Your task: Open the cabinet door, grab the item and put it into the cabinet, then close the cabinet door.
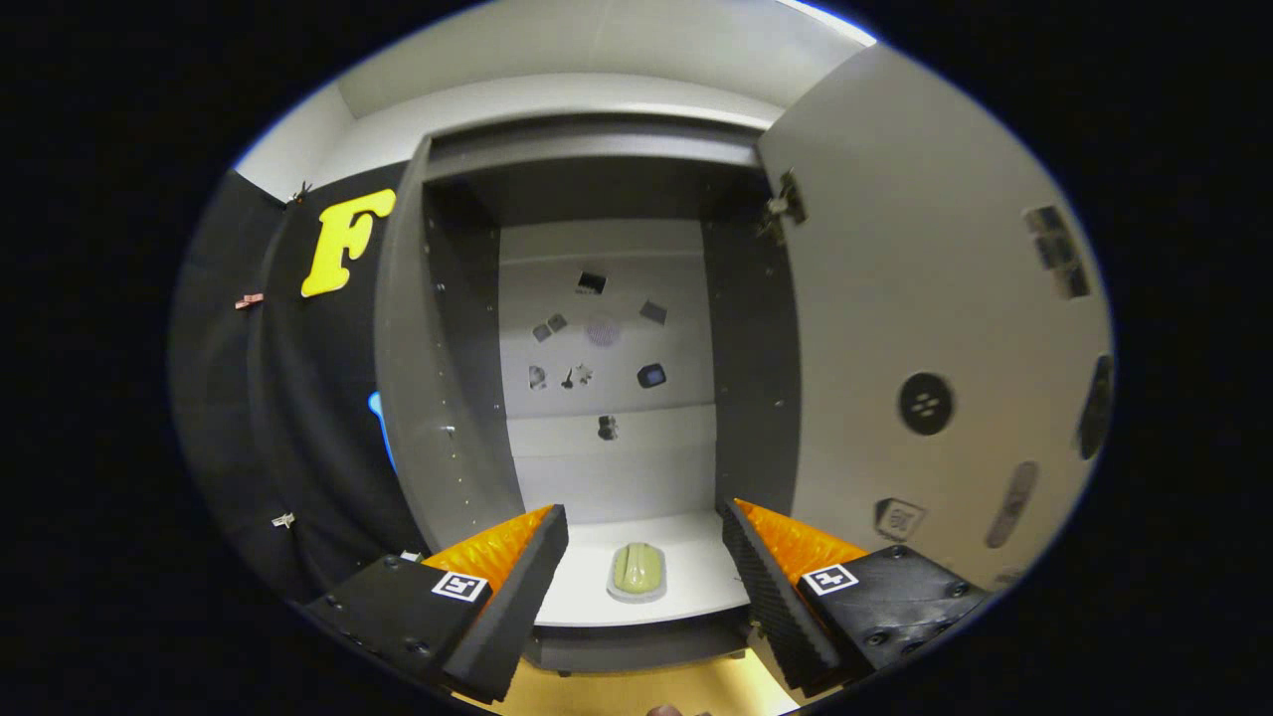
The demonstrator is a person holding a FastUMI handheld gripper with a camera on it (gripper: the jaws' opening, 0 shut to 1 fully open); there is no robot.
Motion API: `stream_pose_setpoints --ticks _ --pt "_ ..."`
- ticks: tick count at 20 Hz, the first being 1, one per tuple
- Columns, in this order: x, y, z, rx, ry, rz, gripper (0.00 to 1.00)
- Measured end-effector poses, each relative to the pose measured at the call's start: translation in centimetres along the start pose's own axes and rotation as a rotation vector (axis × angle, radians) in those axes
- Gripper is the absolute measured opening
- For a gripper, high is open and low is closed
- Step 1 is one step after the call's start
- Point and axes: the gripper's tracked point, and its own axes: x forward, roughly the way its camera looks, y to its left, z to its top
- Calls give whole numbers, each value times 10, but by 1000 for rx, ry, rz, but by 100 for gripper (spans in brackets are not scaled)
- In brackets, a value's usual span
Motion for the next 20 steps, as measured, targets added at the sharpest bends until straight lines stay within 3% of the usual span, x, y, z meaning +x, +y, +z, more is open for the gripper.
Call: stream_pose_setpoints --ticks 14,20 --pt "-210 -59 23 -106 -5 83 98" --pt "-265 -143 28 -102 7 -22 98"
